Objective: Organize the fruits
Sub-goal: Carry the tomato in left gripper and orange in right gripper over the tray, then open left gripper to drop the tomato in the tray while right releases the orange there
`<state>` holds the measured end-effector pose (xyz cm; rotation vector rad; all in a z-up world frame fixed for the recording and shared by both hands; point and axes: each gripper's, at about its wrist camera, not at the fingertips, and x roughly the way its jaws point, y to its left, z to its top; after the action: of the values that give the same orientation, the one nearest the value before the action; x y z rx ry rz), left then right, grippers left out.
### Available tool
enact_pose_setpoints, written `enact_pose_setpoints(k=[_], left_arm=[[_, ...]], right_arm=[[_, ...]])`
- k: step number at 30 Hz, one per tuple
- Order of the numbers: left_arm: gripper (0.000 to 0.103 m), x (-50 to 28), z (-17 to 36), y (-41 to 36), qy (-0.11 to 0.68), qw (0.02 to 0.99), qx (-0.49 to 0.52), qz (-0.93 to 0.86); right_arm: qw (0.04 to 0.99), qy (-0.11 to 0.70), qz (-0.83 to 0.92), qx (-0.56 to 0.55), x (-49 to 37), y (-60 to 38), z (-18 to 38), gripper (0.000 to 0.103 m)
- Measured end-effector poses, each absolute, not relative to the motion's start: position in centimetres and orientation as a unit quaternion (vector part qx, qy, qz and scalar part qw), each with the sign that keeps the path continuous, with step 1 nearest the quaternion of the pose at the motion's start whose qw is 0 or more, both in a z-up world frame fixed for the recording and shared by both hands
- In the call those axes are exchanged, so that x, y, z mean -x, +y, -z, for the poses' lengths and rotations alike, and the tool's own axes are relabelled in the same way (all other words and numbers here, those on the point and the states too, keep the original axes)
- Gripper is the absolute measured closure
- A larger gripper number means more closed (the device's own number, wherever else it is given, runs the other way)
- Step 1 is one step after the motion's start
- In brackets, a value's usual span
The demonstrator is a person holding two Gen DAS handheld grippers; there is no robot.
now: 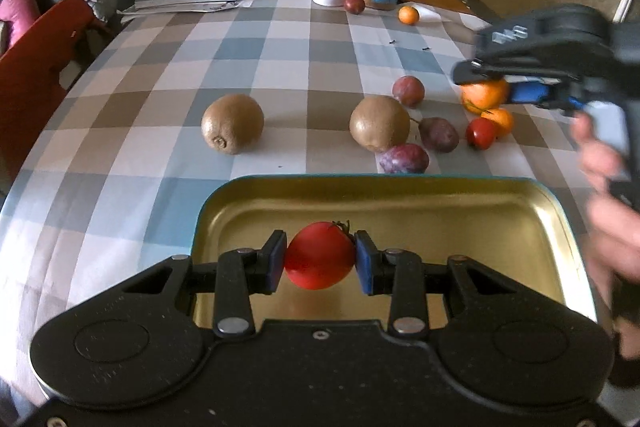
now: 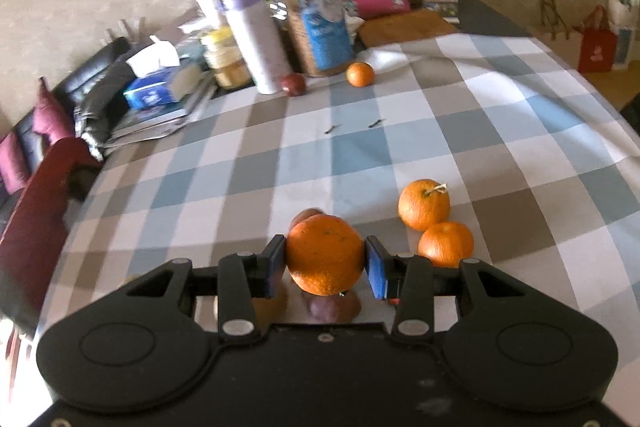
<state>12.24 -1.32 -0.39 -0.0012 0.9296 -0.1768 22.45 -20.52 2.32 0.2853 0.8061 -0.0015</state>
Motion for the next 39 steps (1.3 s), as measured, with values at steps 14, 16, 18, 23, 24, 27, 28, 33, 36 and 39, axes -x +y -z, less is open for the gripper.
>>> enact_pose_setpoints(k=[14, 16, 18, 23, 24, 27, 28, 33, 36, 39], left_arm=[[0.058, -9.7, 0.8, -0.5, 0.438, 0.896, -0.010, 0.068], [0.058, -9.6, 1.1, -0.5, 0.443, 0.894, -0.007, 0.071], [0.058, -9.5, 1.3, -0.5, 0.450, 0.890, -0.006, 0.074], [0.058, -9.3, 1.9, -0.7, 0.457, 0.887, -0.011, 0.073], [0.058, -9.3, 1.9, -0.7, 0.457, 0.887, -0.011, 0.073], [0.058, -9.2, 1.8, -0.8, 0.450, 0.890, -0.013, 0.072], [0.057, -9.1, 1.7, -0.8, 0.449, 0.891, -0.015, 0.070], [0.047, -9.0, 1.5, -0.9, 0.441, 0.894, -0.019, 0.071], [0.043, -8.8, 1.3, -0.9, 0.432, 0.899, -0.018, 0.071], [0.039, -8.7, 1.1, -0.9, 0.426, 0.902, -0.016, 0.075]], right_arm=[[0.915, 0.390, -0.029, -0.095, -10.3, -18.8, -1.9, 0.060], [0.912, 0.399, -0.023, -0.095, -9.4, -18.7, -1.2, 0.059], [0.906, 0.411, -0.020, -0.101, -8.7, -18.7, -0.4, 0.059], [0.896, 0.432, -0.008, -0.104, -7.8, -18.6, 0.9, 0.059], [0.896, 0.432, -0.005, -0.099, -7.8, -18.4, 1.0, 0.059], [0.899, 0.429, 0.006, -0.084, -7.4, -18.1, 1.3, 0.059], [0.900, 0.429, 0.007, -0.081, -7.4, -18.0, 1.3, 0.059], [0.895, 0.442, -0.012, -0.067, -7.4, -17.5, 1.6, 0.058], [0.900, 0.427, -0.028, -0.079, -7.0, -17.6, 1.3, 0.058], [0.911, 0.398, -0.046, -0.100, -6.2, -18.0, 0.7, 0.058]])
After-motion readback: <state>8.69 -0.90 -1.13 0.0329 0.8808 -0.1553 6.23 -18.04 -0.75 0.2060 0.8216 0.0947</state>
